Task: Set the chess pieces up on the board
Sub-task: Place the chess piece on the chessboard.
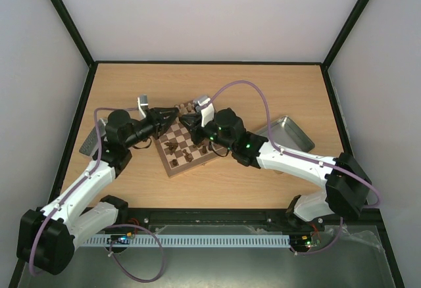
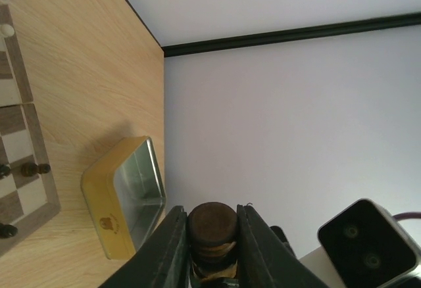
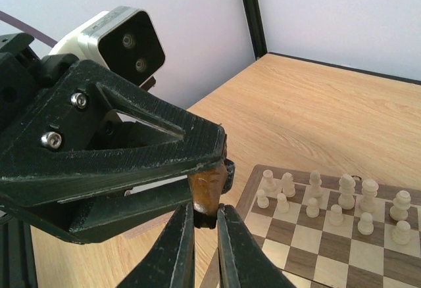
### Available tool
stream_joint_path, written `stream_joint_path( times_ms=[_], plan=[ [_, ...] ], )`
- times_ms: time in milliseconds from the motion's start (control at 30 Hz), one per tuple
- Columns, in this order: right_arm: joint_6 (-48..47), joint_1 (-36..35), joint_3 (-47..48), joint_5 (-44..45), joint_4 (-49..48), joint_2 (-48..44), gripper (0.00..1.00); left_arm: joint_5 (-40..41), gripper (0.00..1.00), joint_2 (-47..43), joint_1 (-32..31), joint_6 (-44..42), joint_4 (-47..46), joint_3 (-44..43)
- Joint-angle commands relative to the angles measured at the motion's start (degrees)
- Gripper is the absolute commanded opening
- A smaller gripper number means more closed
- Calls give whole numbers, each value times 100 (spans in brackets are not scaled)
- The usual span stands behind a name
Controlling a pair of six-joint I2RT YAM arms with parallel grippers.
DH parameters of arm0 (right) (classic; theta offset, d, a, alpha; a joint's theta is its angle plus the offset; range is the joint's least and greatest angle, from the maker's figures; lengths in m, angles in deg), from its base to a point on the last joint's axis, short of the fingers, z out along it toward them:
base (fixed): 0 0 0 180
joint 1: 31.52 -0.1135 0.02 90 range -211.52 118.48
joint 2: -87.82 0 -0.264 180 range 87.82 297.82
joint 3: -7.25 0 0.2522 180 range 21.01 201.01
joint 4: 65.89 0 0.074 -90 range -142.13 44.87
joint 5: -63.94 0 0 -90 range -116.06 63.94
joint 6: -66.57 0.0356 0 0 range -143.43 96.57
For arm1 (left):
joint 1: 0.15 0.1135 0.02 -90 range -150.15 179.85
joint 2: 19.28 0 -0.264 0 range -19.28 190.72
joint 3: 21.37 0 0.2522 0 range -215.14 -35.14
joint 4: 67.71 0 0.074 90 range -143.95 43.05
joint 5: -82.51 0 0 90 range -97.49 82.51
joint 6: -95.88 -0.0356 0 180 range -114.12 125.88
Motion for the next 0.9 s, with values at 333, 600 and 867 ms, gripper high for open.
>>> stream_joint_path(
  times_ms=[333,600,867],
  plan=[
    [502,10,-53,-57,-663,13,25,-41,6,-46,37,260,-294,37],
    [754,12,-27,-132,-815,163,20,-60,6,-60,35,398,-434,93],
    [842,6,-31,74,-778,269,25,-64,6,-98,33,614,-611,157]
  ],
)
